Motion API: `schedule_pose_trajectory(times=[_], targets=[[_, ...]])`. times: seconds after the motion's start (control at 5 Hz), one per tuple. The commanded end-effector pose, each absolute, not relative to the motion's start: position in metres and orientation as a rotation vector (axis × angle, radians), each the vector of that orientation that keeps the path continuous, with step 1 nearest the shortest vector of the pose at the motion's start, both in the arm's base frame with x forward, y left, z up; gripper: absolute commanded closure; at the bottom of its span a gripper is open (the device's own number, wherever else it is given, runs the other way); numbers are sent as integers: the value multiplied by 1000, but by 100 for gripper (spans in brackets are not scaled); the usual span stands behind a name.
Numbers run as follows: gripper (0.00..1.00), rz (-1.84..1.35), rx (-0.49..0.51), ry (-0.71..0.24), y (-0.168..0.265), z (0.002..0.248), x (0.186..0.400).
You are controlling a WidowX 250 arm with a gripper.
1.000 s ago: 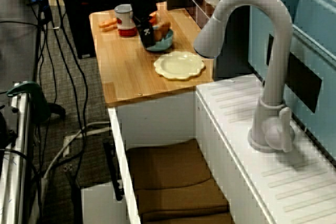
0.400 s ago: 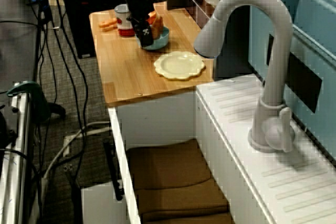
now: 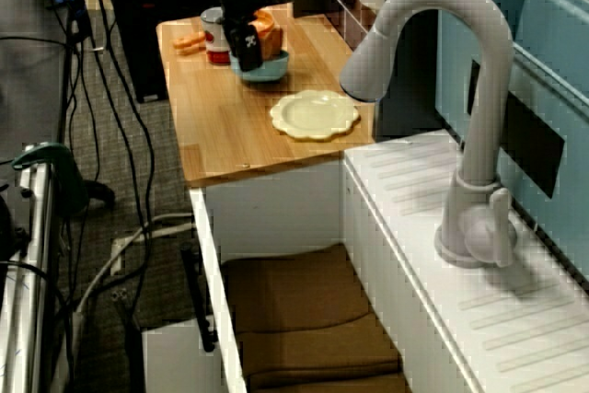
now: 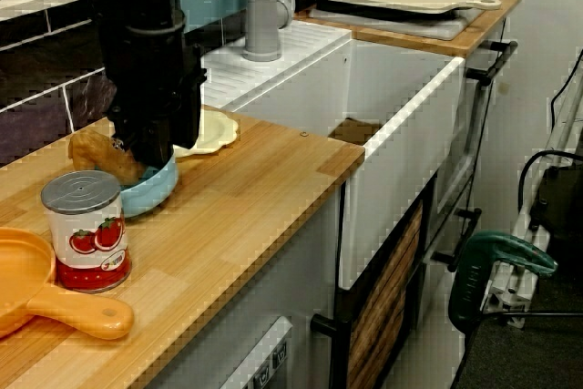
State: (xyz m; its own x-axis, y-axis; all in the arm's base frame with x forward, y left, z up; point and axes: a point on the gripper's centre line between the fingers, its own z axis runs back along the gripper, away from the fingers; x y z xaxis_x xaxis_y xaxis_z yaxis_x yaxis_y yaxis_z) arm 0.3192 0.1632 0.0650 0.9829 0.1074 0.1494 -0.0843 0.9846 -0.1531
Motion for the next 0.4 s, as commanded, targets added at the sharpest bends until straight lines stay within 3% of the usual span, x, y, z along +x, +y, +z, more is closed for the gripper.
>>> schedule_pose_trajectory(times=[0.0, 0.2], targets=[[100, 115, -161, -235, 173, 130, 334], [100, 120, -165, -240, 176, 133, 334]])
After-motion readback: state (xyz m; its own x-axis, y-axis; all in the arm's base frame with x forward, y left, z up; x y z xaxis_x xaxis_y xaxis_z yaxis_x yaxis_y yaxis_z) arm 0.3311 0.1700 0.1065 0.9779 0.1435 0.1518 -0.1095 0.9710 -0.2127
